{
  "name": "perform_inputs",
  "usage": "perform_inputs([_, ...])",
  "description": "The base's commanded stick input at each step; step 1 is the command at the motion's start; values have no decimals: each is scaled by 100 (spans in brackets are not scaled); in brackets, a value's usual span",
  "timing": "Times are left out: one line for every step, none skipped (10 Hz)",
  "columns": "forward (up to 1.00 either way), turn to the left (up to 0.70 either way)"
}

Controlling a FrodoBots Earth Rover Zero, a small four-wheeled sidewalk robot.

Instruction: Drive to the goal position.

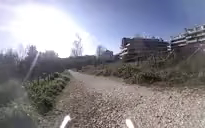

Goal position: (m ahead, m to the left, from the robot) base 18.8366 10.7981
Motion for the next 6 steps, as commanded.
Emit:
perform_inputs([50, 0])
perform_inputs([50, 0])
perform_inputs([50, 0])
perform_inputs([50, 0])
perform_inputs([50, 0])
perform_inputs([50, 0])
